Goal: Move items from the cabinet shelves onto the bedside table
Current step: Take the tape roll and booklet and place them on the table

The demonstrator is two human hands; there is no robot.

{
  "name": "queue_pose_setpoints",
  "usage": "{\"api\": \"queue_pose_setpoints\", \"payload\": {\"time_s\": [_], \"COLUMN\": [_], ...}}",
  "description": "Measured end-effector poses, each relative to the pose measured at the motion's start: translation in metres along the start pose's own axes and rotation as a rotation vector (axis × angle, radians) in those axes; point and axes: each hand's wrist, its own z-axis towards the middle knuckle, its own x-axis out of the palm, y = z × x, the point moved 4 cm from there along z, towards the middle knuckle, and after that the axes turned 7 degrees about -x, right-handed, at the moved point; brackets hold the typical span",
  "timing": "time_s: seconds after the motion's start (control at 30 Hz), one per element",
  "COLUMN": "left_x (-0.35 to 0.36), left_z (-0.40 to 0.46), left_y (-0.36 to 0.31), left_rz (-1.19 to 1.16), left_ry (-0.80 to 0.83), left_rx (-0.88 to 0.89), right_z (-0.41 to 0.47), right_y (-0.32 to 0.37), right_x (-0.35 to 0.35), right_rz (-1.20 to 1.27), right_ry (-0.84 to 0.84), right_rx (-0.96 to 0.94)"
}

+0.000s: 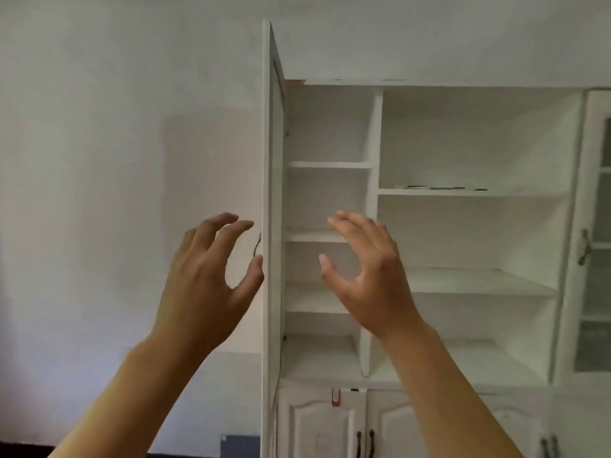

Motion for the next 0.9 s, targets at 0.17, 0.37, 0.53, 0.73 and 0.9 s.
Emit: {"api": "queue_pose_setpoints", "payload": {"time_s": [0.17, 0.37, 0.53, 0.73, 0.9], "left_x": [0.065, 0.127, 0.179, 0.244, 0.303], "left_z": [-0.002, -0.003, 0.002, 0.005, 0.007], "left_y": [-0.017, -0.059, -0.115, -0.193, -0.269], "left_rz": [-0.151, -0.299, -0.359, -0.426, -0.489], "left_ry": [0.104, 0.184, 0.193, 0.208, 0.225], "left_rx": [0.045, 0.083, 0.100, 0.141, 0.145], "right_z": [-0.019, -0.042, -0.055, -0.073, -0.095], "right_y": [-0.029, -0.072, -0.118, -0.185, -0.252], "right_x": [-0.025, -0.069, -0.115, -0.176, -0.232], "right_rz": [-0.178, -0.314, -0.384, -0.440, -0.501], "right_ry": [0.061, 0.086, 0.084, 0.054, 0.052], "right_rx": [0.084, 0.142, 0.153, 0.163, 0.189]}}
